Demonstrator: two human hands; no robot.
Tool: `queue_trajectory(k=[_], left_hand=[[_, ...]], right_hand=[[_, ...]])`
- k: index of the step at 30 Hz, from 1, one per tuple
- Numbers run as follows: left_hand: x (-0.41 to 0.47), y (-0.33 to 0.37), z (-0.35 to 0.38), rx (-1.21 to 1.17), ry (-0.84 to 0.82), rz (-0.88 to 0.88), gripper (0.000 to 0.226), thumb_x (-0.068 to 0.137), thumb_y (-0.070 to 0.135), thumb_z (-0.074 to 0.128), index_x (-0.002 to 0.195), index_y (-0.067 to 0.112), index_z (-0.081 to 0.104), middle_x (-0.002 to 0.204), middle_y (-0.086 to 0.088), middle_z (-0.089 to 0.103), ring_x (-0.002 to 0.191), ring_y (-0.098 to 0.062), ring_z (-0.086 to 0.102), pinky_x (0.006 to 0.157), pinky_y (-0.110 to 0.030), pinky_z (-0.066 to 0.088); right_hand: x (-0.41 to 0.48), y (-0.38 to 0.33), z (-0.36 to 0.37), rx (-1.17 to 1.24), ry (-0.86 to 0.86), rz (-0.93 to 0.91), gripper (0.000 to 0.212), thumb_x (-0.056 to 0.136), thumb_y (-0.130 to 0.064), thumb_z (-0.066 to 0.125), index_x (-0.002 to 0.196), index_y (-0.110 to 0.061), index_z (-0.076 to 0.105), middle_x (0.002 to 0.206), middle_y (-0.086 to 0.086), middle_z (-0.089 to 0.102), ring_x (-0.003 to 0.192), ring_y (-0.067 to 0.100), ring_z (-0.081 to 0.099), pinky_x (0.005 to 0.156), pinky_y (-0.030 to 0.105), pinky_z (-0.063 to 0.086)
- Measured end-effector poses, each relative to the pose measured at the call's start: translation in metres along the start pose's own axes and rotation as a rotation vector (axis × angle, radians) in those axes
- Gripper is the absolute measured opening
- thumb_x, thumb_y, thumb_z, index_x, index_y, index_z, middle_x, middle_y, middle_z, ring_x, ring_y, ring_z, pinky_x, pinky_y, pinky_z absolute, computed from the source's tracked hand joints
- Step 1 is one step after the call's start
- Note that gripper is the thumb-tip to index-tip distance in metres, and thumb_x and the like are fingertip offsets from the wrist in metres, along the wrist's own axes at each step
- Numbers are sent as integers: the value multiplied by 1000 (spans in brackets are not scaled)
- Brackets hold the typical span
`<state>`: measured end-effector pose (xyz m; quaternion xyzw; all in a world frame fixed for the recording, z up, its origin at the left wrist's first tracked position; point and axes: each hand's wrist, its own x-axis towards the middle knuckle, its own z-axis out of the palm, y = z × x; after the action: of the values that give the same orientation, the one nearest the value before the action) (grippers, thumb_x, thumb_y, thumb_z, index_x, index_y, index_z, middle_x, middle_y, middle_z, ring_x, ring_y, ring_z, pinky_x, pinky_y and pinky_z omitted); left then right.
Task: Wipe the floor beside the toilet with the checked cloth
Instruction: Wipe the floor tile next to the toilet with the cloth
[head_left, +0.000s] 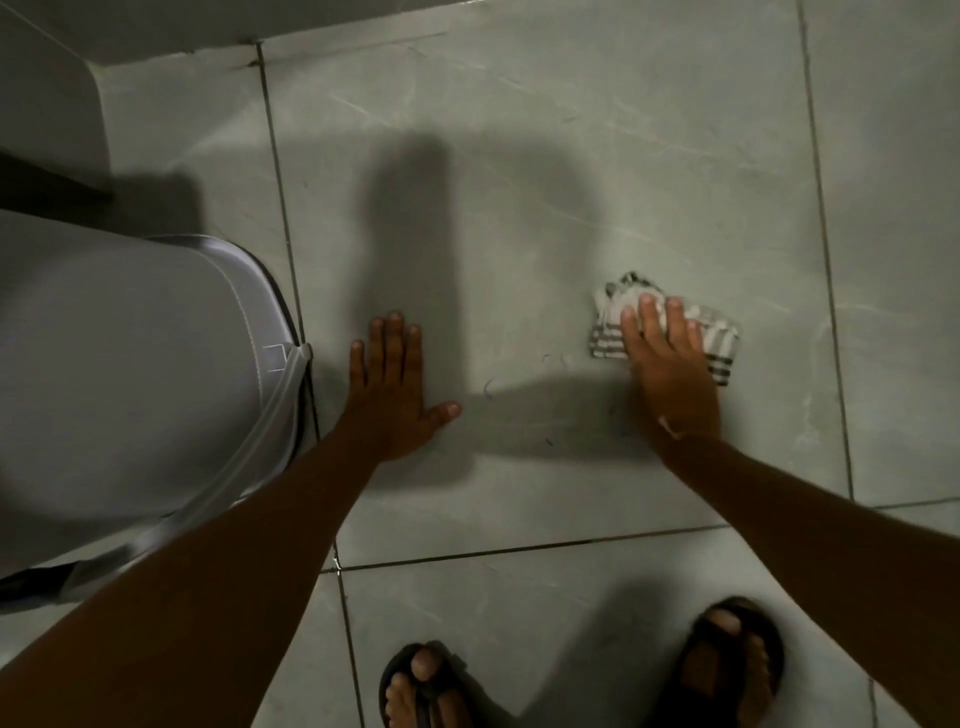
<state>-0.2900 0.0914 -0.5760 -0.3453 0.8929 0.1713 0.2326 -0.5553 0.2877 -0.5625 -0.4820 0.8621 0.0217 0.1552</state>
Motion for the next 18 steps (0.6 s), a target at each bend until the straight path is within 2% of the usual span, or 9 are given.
queue_trajectory(k=[2, 4, 6, 7, 9, 12, 15, 18], left_hand=[[0, 1, 0, 2, 15, 1, 109, 75, 79, 22, 151, 9, -11, 161, -19, -15, 147, -36, -20, 118, -53, -11], [0, 1, 0, 0, 16, 1, 109, 74, 79, 23, 151, 8, -9, 162, -20, -12, 148, -37, -17, 117, -53, -11], [0, 1, -1, 5, 16, 6, 110, 74, 79, 23, 151, 8, -9, 161, -20, -12, 148, -37, -17, 117, -53, -11], [0, 1, -1, 6, 10, 3, 110, 74, 79, 23, 151, 8, -10, 161, -20, -13, 147, -36, -19, 117, -53, -12], [0, 1, -1, 12, 2, -2, 111, 74, 80, 22, 151, 8, -10, 161, -20, -13, 145, -35, -22, 117, -53, -12], [0, 1, -2, 18, -15, -4, 110, 73, 79, 21, 151, 8, -12, 161, -19, -15, 147, -36, -20, 117, -53, -11], [0, -1, -1, 16, -4, 6, 109, 75, 79, 23, 151, 8, -10, 161, -20, -14, 148, -38, -17, 117, -54, -11], [0, 0, 0, 6, 1, 8, 110, 75, 79, 26, 152, 7, -6, 161, -21, -11, 148, -39, -15, 117, -54, -11]], right_hand=[[21, -19, -4, 17, 57, -44, 55, 92, 1, 40, 146, -8, 35, 155, 18, 30, 142, 46, 22, 117, 56, 18], [20, -46, 4, -12, 103, -246, 56, 88, 3, 37, 142, -9, 41, 152, 17, 36, 140, 46, 27, 115, 56, 20], [-11, -71, 17, -38, 57, -414, 61, 83, 2, 37, 142, -10, 42, 151, 14, 39, 140, 44, 28, 115, 55, 22], [-31, -78, 20, -32, 20, -436, 64, 80, 4, 38, 143, -11, 42, 152, 13, 39, 141, 43, 28, 115, 55, 23], [-68, -72, 25, 3, 5, -413, 68, 74, 8, 39, 140, -10, 47, 148, 14, 44, 137, 42, 34, 113, 57, 28], [-83, -41, 23, 25, -17, -307, 78, 66, 17, 55, 138, -11, 48, 146, 13, 46, 136, 42, 35, 111, 57, 27], [-50, -35, 9, 51, -30, -101, 73, 79, 9, 50, 147, -14, 34, 154, 12, 34, 144, 41, 21, 118, 52, 17], [-3, -63, 0, 70, 69, -41, 60, 86, 2, 46, 145, -11, 39, 154, 14, 34, 142, 44, 23, 117, 54, 20]])
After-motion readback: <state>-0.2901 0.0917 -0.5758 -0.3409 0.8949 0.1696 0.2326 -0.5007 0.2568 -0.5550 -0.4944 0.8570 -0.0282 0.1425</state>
